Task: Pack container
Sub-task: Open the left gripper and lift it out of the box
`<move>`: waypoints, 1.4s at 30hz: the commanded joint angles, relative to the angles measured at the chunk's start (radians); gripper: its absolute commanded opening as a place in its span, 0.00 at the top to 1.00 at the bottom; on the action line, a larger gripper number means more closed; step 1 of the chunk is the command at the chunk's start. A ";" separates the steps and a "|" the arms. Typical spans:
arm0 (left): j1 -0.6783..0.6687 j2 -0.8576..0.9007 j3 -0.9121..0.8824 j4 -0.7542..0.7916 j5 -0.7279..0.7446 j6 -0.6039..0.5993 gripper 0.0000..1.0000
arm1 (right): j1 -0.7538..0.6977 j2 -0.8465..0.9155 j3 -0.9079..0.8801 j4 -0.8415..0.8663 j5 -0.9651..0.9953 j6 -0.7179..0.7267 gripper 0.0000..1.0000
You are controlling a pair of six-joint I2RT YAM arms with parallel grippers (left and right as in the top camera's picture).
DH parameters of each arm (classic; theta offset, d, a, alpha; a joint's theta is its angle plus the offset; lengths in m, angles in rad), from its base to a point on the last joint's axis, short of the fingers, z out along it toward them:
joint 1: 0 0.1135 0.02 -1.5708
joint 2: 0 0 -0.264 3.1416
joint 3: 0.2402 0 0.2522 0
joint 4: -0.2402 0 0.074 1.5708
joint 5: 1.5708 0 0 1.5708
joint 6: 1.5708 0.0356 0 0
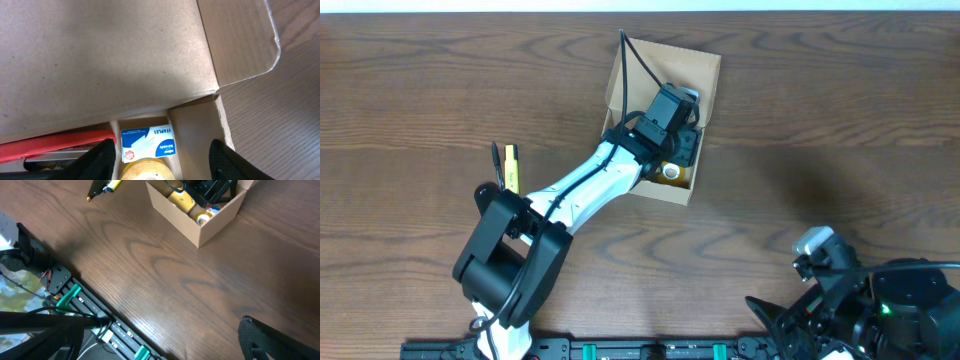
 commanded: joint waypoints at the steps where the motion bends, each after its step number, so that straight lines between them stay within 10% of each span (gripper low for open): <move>1: 0.022 -0.071 0.004 -0.005 -0.008 0.000 0.41 | 0.000 0.000 0.000 0.000 -0.008 0.009 0.01; 16: 0.038 -0.315 0.003 -0.476 -0.348 0.000 0.38 | 0.000 0.000 0.000 0.000 -0.008 0.009 0.01; 42: 0.168 -0.268 -0.022 -0.580 -0.332 -0.004 0.35 | 0.000 0.000 0.000 0.000 -0.008 0.009 0.01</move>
